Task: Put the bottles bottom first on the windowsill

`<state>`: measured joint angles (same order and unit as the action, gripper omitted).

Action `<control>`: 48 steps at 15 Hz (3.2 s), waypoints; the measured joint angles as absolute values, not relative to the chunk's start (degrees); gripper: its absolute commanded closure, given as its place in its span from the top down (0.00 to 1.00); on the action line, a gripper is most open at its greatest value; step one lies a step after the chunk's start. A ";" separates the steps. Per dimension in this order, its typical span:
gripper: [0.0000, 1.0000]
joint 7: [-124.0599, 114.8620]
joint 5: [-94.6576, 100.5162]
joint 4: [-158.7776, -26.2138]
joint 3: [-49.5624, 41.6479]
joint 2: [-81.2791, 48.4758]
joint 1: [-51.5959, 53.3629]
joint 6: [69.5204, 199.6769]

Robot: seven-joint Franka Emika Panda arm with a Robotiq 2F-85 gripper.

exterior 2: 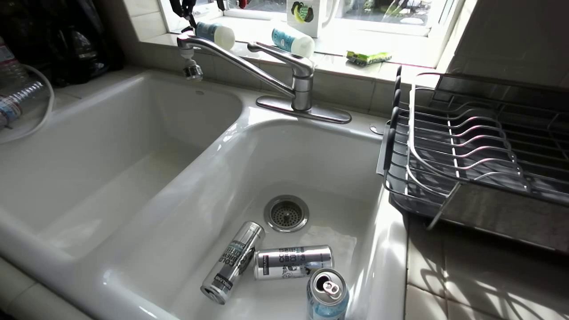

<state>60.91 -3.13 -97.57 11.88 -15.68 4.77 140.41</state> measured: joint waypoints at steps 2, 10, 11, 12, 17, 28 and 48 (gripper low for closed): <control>1.00 61.03 -4.75 -97.57 12.09 -15.73 4.74 140.41; 1.00 61.26 -11.01 -97.57 12.96 -16.05 4.24 142.17; 1.00 61.30 -11.24 -97.57 13.03 -16.06 4.21 142.27; 1.00 61.31 -11.36 -97.57 13.10 -16.06 4.15 142.28; 1.00 61.36 -11.47 -97.57 13.21 -16.07 4.02 142.29; 1.00 43.95 9.82 -95.56 8.41 -24.66 8.33 147.54; 1.00 44.52 10.62 -93.71 11.08 -24.72 8.12 147.54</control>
<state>44.52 10.62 -93.71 11.08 -24.72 8.12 147.54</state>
